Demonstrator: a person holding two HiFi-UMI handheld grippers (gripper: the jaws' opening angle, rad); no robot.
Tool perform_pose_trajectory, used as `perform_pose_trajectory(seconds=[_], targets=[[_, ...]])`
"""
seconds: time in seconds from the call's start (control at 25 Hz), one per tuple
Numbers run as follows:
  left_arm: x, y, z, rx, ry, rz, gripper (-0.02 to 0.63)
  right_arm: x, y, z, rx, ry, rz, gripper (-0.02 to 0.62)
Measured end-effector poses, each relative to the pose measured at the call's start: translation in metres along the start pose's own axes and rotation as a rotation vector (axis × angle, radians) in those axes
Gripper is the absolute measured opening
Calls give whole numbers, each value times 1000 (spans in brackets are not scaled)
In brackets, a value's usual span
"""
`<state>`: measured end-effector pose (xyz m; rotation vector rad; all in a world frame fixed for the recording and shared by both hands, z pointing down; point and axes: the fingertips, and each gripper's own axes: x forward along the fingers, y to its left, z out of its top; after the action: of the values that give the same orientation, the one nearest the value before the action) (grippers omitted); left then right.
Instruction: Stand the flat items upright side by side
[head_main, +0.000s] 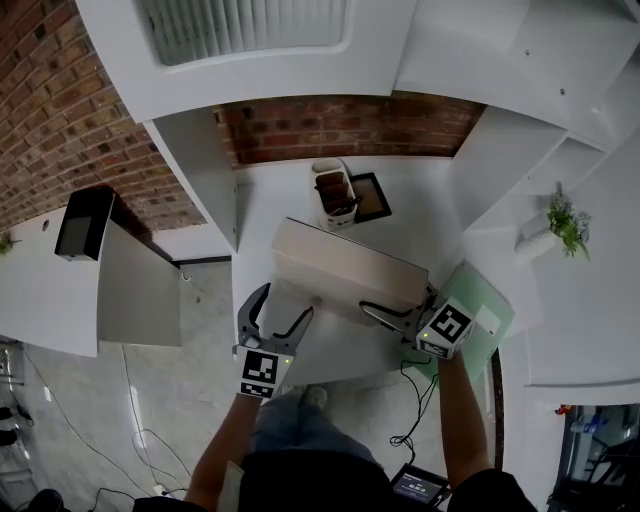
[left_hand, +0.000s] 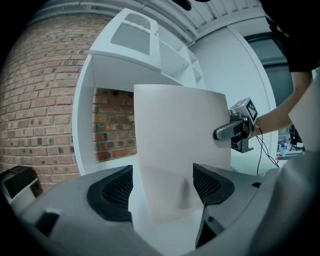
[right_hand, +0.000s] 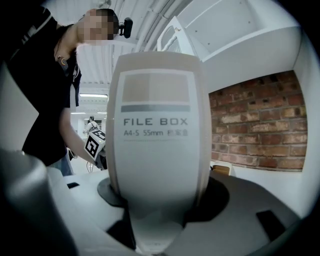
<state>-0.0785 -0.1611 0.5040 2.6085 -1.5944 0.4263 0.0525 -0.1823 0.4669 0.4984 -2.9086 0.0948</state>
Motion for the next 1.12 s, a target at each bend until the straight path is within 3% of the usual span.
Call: perform_pose_trajectory(seconds=[0.24,0.44,0.8,1.12], targets=[[-7,6,3,-24,-7,3,347,11,4,18,-17,-9,-189,261],[-15,24,5,-23,-36,32,347,36,-4,41,59,-73,-376,261],[-35,66,7,-66,-46,91,347,102,-36,61,111,-76,-694,259],[-45,98,-14,-124,-37,137,347,164,-66,72,129,-87,-878,258]])
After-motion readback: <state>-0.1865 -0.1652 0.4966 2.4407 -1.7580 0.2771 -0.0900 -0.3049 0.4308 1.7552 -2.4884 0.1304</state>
